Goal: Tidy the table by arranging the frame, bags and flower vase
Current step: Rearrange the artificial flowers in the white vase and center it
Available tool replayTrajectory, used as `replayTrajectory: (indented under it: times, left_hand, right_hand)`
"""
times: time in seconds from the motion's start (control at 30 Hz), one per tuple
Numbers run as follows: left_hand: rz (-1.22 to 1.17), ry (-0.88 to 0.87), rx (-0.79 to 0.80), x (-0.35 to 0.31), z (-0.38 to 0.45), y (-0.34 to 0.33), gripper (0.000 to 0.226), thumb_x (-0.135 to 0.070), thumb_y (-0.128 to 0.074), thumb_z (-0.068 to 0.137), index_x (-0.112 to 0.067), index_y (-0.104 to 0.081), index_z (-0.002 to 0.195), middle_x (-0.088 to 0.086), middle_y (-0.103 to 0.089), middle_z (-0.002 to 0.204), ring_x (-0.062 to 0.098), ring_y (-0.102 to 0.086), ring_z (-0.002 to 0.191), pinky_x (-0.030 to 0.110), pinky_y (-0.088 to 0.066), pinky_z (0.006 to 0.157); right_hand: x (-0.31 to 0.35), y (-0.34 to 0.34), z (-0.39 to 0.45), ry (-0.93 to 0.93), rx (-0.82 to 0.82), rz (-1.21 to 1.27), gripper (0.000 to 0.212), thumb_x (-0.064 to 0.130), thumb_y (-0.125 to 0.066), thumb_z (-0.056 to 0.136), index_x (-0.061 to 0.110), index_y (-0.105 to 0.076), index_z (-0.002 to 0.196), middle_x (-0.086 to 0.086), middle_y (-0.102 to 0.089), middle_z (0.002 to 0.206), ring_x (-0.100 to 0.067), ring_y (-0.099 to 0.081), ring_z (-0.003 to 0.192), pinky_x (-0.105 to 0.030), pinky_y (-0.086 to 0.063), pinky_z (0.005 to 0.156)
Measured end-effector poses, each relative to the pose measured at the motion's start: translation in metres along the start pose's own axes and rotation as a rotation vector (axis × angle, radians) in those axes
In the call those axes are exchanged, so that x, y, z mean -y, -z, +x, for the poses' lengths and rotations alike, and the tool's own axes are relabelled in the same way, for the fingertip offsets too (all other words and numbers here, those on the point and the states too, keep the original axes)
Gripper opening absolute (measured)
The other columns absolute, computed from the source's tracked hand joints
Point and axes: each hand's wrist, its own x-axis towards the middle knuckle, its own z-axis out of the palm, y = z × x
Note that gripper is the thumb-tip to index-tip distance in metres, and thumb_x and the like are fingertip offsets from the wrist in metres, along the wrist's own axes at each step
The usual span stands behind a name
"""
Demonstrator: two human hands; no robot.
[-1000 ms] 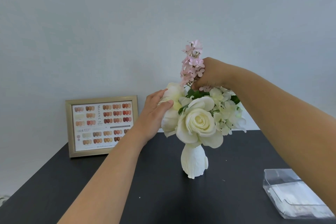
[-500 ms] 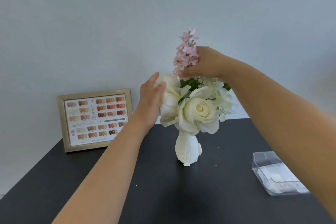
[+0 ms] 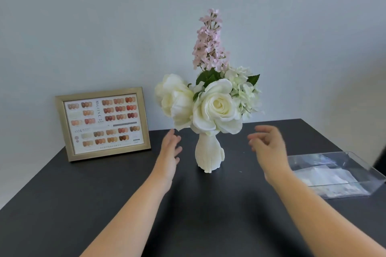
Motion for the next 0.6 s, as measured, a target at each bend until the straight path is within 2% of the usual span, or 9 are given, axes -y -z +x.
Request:
replayTrajectory:
  times: [0.1, 0.2, 0.3, 0.37, 0.43, 0.6]
  left_hand:
    - [0.107, 0.045, 0.086, 0.02, -0.002, -0.006, 0.053, -0.048, -0.047, 0.099, -0.045, -0.026, 0.148, -0.01, -0.04, 0.149, 0.016, -0.04, 0.135, 0.041, -0.029, 0.114]
    - [0.183, 0.058, 0.096, 0.031, -0.004, -0.01, 0.059, -0.04, -0.057, 0.096, -0.047, -0.027, 0.146, -0.016, -0.041, 0.147, 0.007, -0.042, 0.13, 0.033, -0.033, 0.107]
    - [0.217, 0.056, 0.14, 0.037, -0.006, -0.014, 0.062, -0.03, -0.059, 0.096, -0.048, -0.028, 0.146, -0.023, -0.04, 0.144, -0.01, -0.051, 0.114, 0.011, -0.038, 0.082]
    - [0.24, 0.015, 0.171, 0.042, -0.006, -0.017, 0.06, -0.02, -0.058, 0.097, -0.047, -0.032, 0.145, -0.024, -0.041, 0.146, -0.016, -0.055, 0.109, 0.002, -0.042, 0.071]
    - [0.259, -0.024, 0.165, 0.043, -0.006, -0.02, 0.061, -0.012, -0.058, 0.097, -0.048, -0.037, 0.142, -0.022, -0.043, 0.146, -0.015, -0.056, 0.109, -0.002, -0.04, 0.069]
    - [0.279, -0.081, 0.086, 0.048, 0.002, -0.024, 0.065, -0.012, -0.064, 0.093, -0.055, -0.041, 0.135, -0.02, -0.046, 0.143, 0.002, -0.062, 0.113, 0.003, -0.045, 0.074]
  right_hand:
    - [-0.023, -0.016, -0.011, -0.105, 0.313, -0.197, 0.036, 0.026, -0.073, 0.081, 0.041, -0.056, 0.109, 0.014, -0.066, 0.104, -0.008, -0.063, 0.093, -0.018, -0.048, 0.065]
    - [-0.036, -0.031, -0.021, -0.143, 0.492, -0.3, 0.06, 0.04, -0.077, 0.076, 0.047, -0.045, 0.126, 0.025, -0.055, 0.116, -0.002, -0.058, 0.102, -0.025, -0.047, 0.079]
    - [-0.043, -0.043, -0.027, -0.101, 0.487, -0.286, 0.065, 0.036, -0.077, 0.077, 0.049, -0.04, 0.13, 0.025, -0.055, 0.118, -0.002, -0.06, 0.101, -0.021, -0.046, 0.078]
    - [-0.044, -0.049, -0.028, -0.087, 0.453, -0.265, 0.064, 0.033, -0.077, 0.079, 0.046, -0.04, 0.131, 0.023, -0.057, 0.117, -0.001, -0.063, 0.098, -0.017, -0.045, 0.073]
    - [-0.044, -0.053, -0.026, -0.085, 0.421, -0.265, 0.06, 0.031, -0.075, 0.081, 0.046, -0.041, 0.128, 0.021, -0.059, 0.113, 0.0, -0.064, 0.093, -0.013, -0.043, 0.067]
    - [-0.051, -0.06, -0.019, -0.065, 0.408, -0.277, 0.059, 0.027, -0.072, 0.084, 0.045, -0.041, 0.13, 0.018, -0.06, 0.114, 0.0, -0.064, 0.093, -0.012, -0.042, 0.066]
